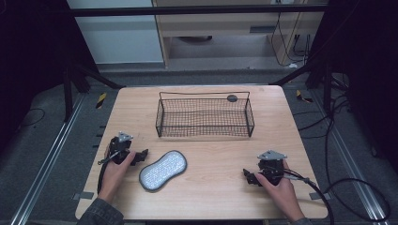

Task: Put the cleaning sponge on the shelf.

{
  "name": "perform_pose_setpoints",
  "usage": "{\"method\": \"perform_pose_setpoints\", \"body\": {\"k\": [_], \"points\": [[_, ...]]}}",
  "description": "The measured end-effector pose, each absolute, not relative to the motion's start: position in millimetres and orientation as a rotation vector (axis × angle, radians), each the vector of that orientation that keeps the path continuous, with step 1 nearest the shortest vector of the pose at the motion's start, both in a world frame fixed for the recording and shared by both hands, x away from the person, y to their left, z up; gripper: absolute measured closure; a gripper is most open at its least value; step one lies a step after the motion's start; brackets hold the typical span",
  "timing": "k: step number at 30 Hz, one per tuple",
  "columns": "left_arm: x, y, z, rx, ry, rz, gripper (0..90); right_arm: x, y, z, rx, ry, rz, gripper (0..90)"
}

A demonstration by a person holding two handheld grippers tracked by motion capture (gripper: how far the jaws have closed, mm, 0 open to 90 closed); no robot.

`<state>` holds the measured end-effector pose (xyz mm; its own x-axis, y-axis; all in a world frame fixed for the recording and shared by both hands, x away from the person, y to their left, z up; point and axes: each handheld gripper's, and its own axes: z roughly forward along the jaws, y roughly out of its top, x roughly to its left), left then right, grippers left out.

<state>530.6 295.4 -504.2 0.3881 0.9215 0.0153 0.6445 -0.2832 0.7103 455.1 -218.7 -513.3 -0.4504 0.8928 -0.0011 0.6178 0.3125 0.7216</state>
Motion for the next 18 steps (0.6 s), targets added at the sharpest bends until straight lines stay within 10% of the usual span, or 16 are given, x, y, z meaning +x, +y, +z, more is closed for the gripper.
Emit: {"method": "perform_pose_setpoints", "body": {"k": [18], "points": [[501, 279, -449, 2.083, 1.186, 0.496, 3.5, 456, -220, -513, 1.323, 2.203, 0.932, 0.4]]}}
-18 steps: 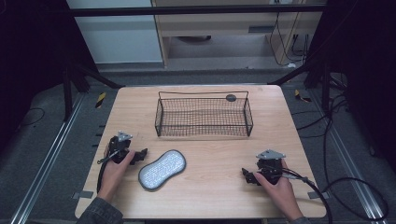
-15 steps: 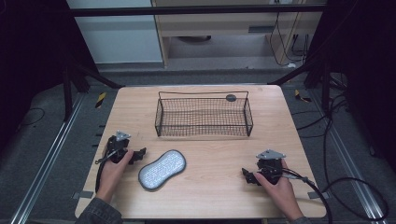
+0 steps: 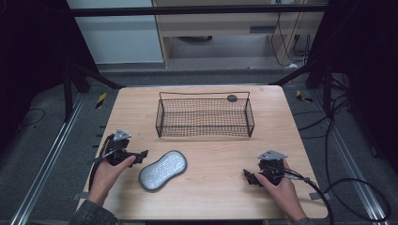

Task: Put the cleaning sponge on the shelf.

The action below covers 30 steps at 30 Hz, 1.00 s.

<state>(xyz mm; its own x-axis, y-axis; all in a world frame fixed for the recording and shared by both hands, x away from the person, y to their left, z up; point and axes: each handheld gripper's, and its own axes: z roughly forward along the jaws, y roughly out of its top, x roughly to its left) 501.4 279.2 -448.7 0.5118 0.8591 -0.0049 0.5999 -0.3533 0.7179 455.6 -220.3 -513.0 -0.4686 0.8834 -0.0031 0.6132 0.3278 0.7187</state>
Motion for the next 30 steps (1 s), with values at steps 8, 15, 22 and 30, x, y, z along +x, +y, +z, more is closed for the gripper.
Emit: {"method": "perform_pose_setpoints", "body": {"k": [8, 15, 22, 30], "points": [[488, 246, -443, 2.211, 1.069, 0.446, 3.7, 456, -221, -513, 1.319, 2.211, 0.930, 0.4], [481, 220, -445, 2.297, 0.995, 0.362, 3.5, 455, -221, -513, 1.316, 2.213, 0.928, 0.4], [480, 208, -454, 2.422, 0.902, 0.291, 3.5, 455, -221, -512, 1.316, 2.217, 0.929, 0.4], [482, 202, -462, 2.518, 0.872, 0.249, 3.8, 455, -221, -512, 1.316, 2.221, 0.925, 0.4]]}}
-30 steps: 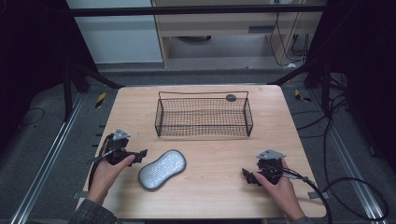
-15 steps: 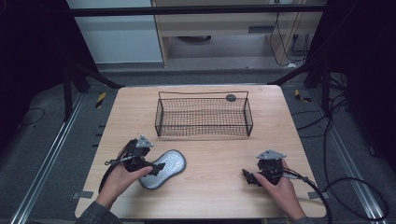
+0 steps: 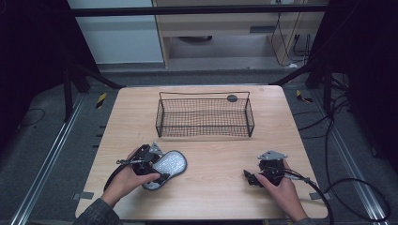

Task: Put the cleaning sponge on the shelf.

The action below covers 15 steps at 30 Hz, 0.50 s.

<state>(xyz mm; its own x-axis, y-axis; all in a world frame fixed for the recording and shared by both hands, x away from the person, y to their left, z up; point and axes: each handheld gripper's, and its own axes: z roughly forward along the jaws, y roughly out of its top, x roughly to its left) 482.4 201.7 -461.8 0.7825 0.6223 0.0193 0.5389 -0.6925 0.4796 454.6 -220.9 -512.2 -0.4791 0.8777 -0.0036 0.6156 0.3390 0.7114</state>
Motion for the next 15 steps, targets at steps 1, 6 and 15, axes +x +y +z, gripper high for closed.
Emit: {"method": "perform_pose_setpoints", "body": {"k": [1, 6, 15], "points": [[483, 201, -463, 2.533, 0.871, 0.248, 3.8, 455, -221, -512, 1.316, 2.221, 0.925, 0.4], [485, 196, -465, 2.588, 0.864, 0.235, 3.7, 455, -221, -512, 1.316, 2.229, 0.920, 0.4], [495, 193, -473, 2.642, 0.885, 0.168, 2.4, 455, -221, -511, 1.313, 2.233, 0.918, 0.4]]}}
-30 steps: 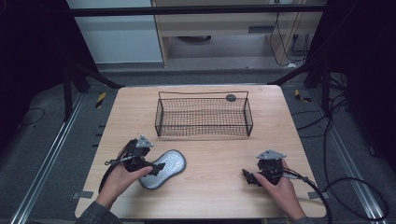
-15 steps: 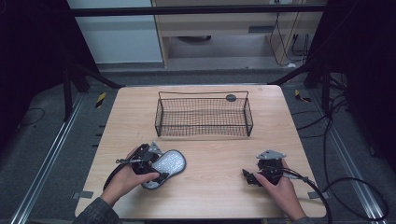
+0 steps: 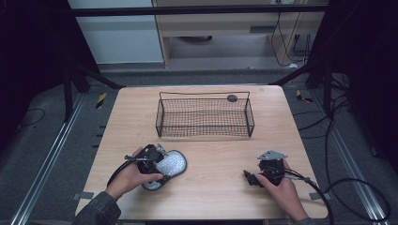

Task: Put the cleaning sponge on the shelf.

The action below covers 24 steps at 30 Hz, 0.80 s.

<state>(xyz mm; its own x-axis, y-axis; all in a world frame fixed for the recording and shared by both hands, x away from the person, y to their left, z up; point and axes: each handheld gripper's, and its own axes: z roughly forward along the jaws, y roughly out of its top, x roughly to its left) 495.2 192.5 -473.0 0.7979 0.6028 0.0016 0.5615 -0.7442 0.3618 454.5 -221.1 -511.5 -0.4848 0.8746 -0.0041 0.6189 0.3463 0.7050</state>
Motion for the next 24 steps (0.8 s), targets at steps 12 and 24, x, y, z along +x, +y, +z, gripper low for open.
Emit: {"method": "perform_pose_setpoints", "body": {"k": [12, 24], "points": [[500, 186, -476, 2.669, 0.874, 0.153, 2.1, 455, -221, -511, 1.311, 2.237, 0.919, 0.4], [503, 181, -481, 2.686, 0.863, 0.168, 2.6, 455, -221, -511, 1.311, 2.237, 0.919, 0.4]]}}
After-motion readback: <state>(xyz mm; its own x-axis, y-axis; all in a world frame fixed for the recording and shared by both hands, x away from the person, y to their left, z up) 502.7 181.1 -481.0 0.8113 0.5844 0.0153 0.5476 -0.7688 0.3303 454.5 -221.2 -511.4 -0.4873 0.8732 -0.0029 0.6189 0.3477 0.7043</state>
